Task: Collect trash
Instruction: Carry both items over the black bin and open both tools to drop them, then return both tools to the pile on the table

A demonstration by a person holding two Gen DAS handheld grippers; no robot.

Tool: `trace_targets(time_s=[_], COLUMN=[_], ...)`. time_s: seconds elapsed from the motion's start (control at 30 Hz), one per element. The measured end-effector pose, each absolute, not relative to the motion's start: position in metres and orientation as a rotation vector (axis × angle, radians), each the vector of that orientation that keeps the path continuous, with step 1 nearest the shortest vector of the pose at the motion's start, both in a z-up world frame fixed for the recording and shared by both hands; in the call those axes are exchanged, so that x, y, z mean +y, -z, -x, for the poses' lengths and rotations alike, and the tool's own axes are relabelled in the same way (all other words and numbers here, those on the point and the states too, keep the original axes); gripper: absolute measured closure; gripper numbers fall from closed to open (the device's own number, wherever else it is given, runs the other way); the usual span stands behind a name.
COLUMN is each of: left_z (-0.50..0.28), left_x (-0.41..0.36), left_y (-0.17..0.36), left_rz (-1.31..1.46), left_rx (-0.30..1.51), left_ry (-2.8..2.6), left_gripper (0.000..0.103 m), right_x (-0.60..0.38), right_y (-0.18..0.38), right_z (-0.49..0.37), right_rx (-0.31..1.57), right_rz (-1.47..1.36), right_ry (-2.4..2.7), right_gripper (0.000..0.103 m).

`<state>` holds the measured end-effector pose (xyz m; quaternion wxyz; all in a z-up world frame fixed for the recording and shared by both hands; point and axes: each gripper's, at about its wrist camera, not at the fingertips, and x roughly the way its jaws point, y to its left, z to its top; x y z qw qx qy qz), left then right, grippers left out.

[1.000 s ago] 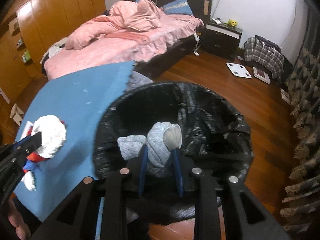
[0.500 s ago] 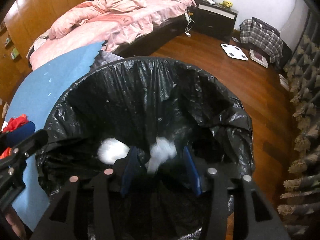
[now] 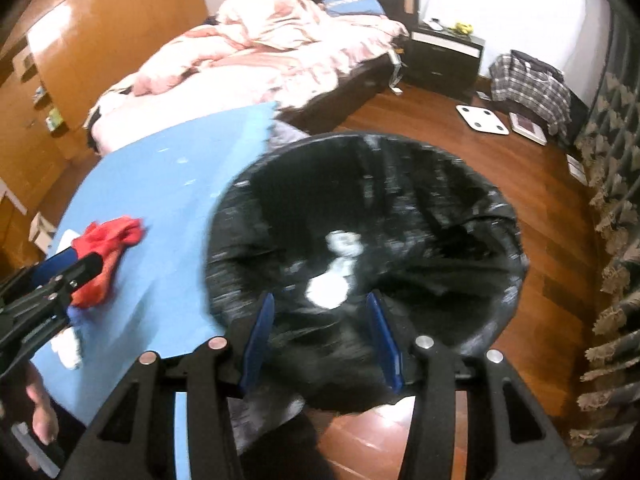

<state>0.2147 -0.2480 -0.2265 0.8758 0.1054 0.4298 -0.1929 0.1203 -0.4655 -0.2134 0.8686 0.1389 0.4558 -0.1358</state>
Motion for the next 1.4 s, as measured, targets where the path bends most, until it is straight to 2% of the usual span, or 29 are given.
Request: trace_targets(time_s=[0.43, 0.8, 1.03, 1.3, 1.4], left_z=[-0.205, -0.201, -0.201, -0.208, -0.212], left_x=[-0.083, 0.036, 0.068, 0.07, 0.064], left_y=[0.225, 0.249, 0.258, 0.275, 0.28], left_rz=[-0.149, -0.115, -0.048, -0.017, -0.018], left_rx=[0.89, 0.896, 0.9, 0.916, 0.925], left_ry=[0.219, 0.084, 0.083, 0.116, 0.133], left_gripper=[0.046, 0.046, 0.048, 0.049, 0.049], right_x=[-0.308, -0.194, -0.138, -0.117, -0.12], right_y=[0.207, 0.219, 0.241, 0.272, 0.283], right_z=[-0.128, -0.146, -0.166, -0.179, -0.183], right_rx=[0.951, 0.931, 0.939, 0.984, 1.014], right_rz=[-0.214, -0.117, -0.105, -0.073, -0.088], right_ry=[0.124, 0.013, -0.037, -0.038, -0.045], right_gripper=[0.055, 0.055, 0.055, 0.055, 0.063])
